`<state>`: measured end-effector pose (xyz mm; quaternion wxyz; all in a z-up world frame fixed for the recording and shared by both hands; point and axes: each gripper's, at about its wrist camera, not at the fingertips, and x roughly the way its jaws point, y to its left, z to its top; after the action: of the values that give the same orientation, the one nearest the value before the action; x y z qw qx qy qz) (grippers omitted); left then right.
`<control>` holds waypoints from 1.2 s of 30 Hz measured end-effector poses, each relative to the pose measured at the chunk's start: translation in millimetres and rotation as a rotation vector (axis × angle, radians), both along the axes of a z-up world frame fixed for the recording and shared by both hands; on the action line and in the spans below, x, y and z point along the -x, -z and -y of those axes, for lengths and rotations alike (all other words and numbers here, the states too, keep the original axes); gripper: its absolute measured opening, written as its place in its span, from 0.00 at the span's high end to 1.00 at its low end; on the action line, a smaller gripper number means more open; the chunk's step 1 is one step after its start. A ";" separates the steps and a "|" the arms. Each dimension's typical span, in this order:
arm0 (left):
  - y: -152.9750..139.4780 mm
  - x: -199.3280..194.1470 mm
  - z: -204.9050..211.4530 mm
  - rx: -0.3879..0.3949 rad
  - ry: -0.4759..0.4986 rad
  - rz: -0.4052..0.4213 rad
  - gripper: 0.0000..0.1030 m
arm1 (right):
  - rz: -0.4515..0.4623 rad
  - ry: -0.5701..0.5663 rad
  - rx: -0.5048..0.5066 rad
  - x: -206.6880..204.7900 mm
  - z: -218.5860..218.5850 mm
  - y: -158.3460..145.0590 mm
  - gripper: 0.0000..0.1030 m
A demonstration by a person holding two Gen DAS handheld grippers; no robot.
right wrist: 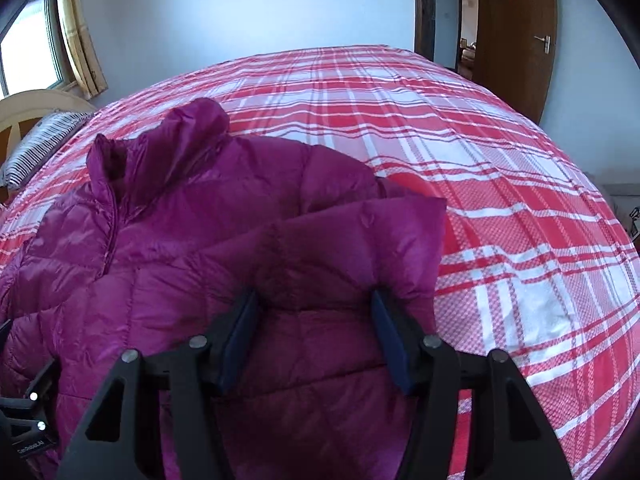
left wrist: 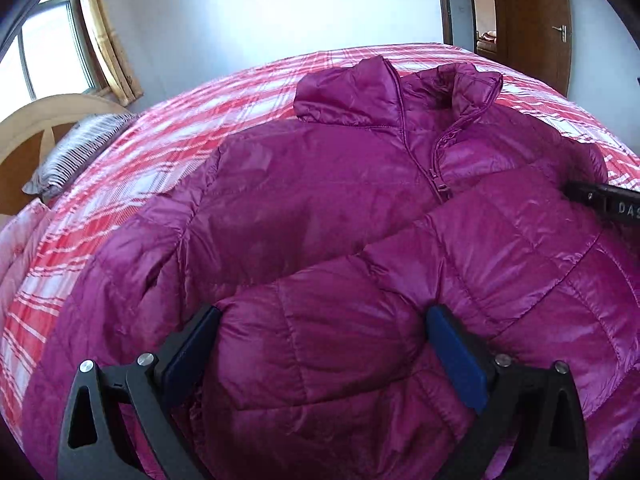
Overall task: Fold large clothes
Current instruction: 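Carry the held sleeve across the jacket body and open the right tool, then grasp the other sleeve cuff with the left tool and lift it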
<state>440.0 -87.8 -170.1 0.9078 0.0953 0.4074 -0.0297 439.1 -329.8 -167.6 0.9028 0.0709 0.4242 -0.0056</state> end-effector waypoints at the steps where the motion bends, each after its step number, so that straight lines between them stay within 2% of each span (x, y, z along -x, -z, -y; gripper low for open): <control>1: 0.6 -2.3 -2.3 0.019 -0.001 -0.010 0.01 | -0.004 0.002 0.012 -0.9 -1.4 0.8 0.40; 6: 4.9 -5.6 -9.5 0.097 -0.004 -0.045 0.01 | -0.020 0.003 0.074 -7.0 -8.7 2.9 0.40; 10: 4.1 -6.5 -10.1 0.116 -0.004 -0.048 0.01 | -0.035 0.007 0.109 -8.3 -11.8 0.0 0.41; 12: 4.0 -7.0 -10.0 0.119 -0.004 -0.047 0.01 | -0.035 0.041 0.136 -1.0 -15.0 -12.5 0.41; 15: 3.6 -7.5 -9.7 0.119 -0.004 -0.046 0.01 | 0.062 0.063 0.068 18.5 -24.8 -39.3 0.39; 18: 3.4 -6.6 -10.5 0.121 -0.004 -0.046 0.01 | 0.112 -0.013 0.028 26.7 -49.7 -51.7 0.39; 22: 3.0 -6.3 -11.1 0.124 -0.003 -0.046 0.01 | 0.042 -0.081 0.018 19.4 -71.1 -28.2 0.39; 25: 3.0 -6.5 -11.8 0.126 -0.003 -0.047 0.01 | 0.006 -0.085 0.031 18.9 -71.1 -5.4 0.39; 28: 3.2 -6.8 -11.7 0.126 -0.004 -0.047 0.01 | -0.003 -0.075 0.005 17.0 -65.6 -1.1 0.38; 36: 3.3 -6.9 -11.7 0.121 -0.004 -0.046 0.01 | -0.010 -0.073 0.092 12.8 -78.2 6.6 0.36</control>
<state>446.8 -76.0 -173.4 0.9023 0.0389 0.4259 -0.0543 426.3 -251.7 -174.2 0.9024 0.0138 0.4305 0.0077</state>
